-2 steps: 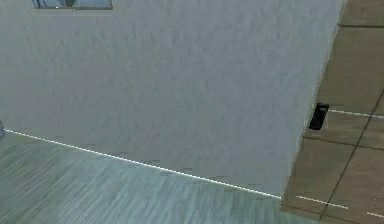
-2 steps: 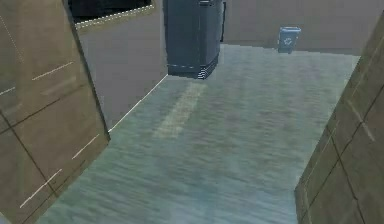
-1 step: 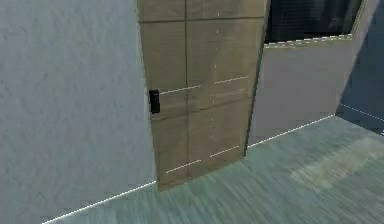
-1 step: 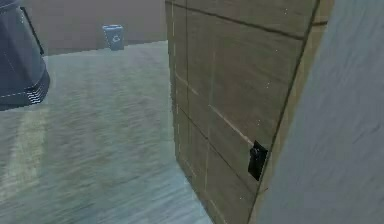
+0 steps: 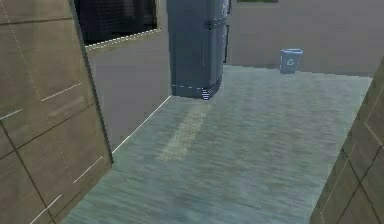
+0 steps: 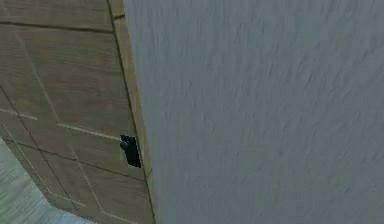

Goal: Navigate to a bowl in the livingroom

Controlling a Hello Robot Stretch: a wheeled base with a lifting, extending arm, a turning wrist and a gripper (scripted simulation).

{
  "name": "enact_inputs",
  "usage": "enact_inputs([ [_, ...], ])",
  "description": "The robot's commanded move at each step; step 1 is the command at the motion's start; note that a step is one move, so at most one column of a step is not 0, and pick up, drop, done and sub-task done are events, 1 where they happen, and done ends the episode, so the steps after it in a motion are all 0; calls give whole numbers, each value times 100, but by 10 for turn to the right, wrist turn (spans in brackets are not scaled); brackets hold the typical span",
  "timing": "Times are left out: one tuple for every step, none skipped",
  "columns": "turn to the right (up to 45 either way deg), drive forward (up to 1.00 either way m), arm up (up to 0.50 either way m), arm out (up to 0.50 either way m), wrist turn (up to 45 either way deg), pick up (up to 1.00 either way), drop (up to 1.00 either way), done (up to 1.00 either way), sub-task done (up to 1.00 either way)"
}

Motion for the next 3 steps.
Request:
enact_inputs([
  [150, 0, 0, 0, 0, 0, 0, 0, 0],
  [0, 100, 0, 0, 0, 0, 0, 0, 0],
  [0, 50, 0, 0, 0, 0, 0, 0, 0],
])
